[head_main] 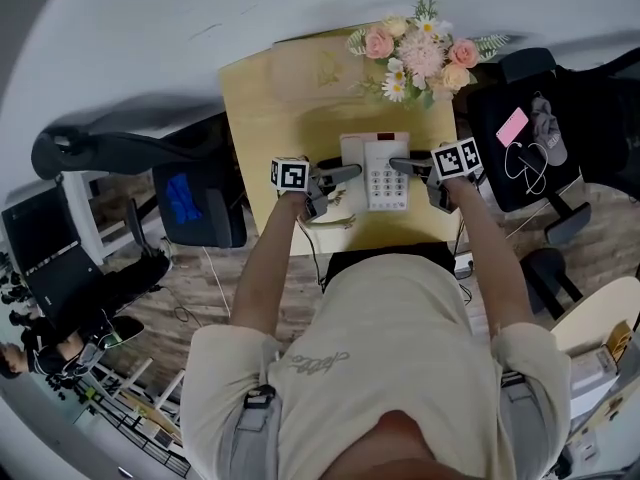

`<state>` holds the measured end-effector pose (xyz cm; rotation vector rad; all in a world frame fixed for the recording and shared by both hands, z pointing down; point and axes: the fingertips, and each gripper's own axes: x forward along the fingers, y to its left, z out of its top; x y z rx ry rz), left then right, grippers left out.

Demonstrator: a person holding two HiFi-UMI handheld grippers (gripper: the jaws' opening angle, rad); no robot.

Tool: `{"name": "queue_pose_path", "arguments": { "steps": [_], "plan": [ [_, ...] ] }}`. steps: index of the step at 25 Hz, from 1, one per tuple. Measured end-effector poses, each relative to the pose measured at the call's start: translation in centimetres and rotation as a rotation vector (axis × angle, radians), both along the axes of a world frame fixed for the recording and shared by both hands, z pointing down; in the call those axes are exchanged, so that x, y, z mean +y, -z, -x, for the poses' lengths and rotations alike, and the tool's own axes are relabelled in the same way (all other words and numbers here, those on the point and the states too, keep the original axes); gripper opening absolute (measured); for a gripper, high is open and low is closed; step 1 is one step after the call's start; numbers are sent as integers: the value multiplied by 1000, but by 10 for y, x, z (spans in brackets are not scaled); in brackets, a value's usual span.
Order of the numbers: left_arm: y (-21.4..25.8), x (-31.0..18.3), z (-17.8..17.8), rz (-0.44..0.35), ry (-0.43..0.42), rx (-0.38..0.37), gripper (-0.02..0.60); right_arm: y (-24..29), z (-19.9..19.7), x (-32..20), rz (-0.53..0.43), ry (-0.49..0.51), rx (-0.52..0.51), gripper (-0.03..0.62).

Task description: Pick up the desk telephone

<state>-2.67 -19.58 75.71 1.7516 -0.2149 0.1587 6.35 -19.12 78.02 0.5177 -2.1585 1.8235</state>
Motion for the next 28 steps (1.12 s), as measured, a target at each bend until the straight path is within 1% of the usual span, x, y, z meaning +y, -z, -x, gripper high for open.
{"name": "queue_pose_path", "arguments": {
  "steps": [4, 7, 9, 12, 16, 20, 25, 28],
  "plan": [
    [2, 2, 0, -6, 29, 15, 382, 1, -1, 1, -21, -11, 4, 225],
    [11, 5, 1, -57, 27, 11, 382, 10, -1, 3, -64, -2, 12, 225],
    [24, 5, 2, -93, 40, 24, 382, 24, 1, 2, -105, 4, 15, 225],
    [51, 1, 5, -177, 72, 42, 382, 52, 2, -2, -172, 11, 17, 225],
    [92, 6, 4, -302, 58, 25, 382, 94, 3, -3, -285, 28, 22, 225],
    [132, 22, 4, -399, 50, 8, 382, 138, 6, 5, -400, 53, 36, 225],
    [181, 26, 7, -529, 70, 18, 382, 191, 8, 5, -547, 54, 56, 225],
    [209, 28, 10, -587, 70, 22, 382, 222, 11, 7, -618, 51, 62, 225]
  ]
}}
